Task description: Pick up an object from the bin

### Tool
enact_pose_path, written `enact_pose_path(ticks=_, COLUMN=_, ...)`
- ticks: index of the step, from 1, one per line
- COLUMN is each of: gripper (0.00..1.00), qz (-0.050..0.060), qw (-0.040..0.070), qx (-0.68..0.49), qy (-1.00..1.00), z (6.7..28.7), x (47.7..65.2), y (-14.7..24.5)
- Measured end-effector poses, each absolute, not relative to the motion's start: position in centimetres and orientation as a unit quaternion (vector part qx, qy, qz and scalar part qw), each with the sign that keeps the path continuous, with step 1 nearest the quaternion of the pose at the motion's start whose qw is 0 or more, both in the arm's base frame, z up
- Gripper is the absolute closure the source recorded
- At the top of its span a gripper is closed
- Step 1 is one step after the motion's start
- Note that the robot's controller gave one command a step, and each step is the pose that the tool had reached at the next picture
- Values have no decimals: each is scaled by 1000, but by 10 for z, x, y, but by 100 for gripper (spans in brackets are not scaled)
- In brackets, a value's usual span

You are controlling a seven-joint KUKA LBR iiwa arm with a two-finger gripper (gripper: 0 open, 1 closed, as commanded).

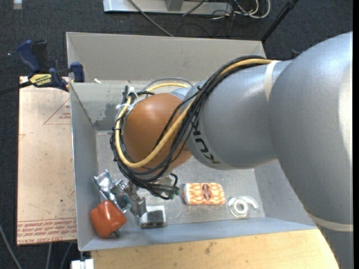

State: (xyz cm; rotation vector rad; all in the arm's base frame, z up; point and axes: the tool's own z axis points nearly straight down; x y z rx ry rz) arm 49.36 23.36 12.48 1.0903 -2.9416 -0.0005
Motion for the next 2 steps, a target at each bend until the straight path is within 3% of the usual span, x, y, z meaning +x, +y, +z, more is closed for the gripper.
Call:
enact_pose_path(ticks=1, gripper=100, qz=-1, qw=0, qx=359, qy=-933, z=194, x=517, y=230)
enact_pose_path(ticks=2, gripper=100, qz=-1, qw=0, qx=285, qy=-958, z=237, x=511, y=219)
